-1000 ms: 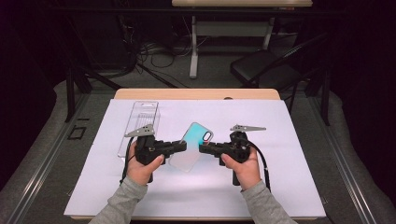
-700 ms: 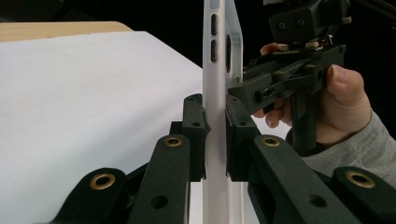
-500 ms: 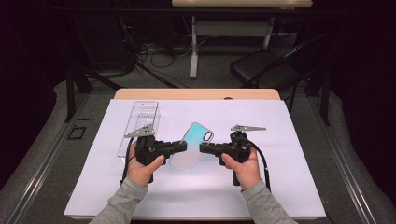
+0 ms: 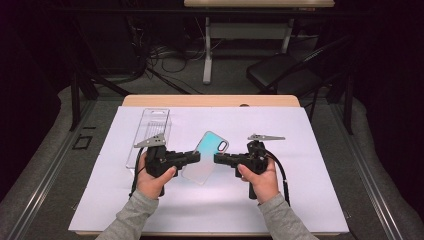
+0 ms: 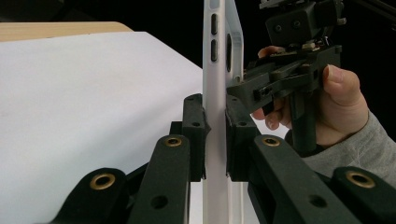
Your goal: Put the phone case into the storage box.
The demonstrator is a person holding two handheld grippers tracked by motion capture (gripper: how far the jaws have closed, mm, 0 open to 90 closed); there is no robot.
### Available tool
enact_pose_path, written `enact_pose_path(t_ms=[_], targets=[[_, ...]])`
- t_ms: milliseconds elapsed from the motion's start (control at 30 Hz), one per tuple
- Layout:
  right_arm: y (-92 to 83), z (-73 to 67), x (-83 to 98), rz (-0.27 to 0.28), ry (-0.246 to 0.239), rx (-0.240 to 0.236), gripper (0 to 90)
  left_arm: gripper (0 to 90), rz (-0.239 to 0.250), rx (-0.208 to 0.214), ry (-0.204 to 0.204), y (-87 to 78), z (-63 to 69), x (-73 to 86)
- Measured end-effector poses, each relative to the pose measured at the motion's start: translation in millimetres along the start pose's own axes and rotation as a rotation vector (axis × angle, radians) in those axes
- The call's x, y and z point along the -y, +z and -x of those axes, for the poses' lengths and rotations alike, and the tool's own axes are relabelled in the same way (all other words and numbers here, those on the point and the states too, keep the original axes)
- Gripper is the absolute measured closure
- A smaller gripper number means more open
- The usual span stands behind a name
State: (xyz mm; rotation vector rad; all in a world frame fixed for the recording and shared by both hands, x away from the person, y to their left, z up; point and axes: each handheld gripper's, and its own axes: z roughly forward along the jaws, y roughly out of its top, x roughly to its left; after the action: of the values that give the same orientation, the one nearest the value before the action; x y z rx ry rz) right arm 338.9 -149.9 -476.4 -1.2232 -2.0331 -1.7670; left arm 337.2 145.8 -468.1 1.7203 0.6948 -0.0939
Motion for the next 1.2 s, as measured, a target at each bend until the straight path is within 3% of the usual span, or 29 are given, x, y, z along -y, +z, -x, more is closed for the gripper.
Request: enact_pose_path(t_ms=[633, 1200], targets=[[2.4, -0.5, 2.0, 0.013, 0.012, 0.001, 73.6, 81.3, 0.0, 0.007, -0.009, 1.8, 1.2, 0.8], [2.0, 0.0, 2.2, 0.018, 0.003, -0.011, 77.0, 81.3, 0.004, 0.005, -0.01, 0.2, -0.9, 0.7]])
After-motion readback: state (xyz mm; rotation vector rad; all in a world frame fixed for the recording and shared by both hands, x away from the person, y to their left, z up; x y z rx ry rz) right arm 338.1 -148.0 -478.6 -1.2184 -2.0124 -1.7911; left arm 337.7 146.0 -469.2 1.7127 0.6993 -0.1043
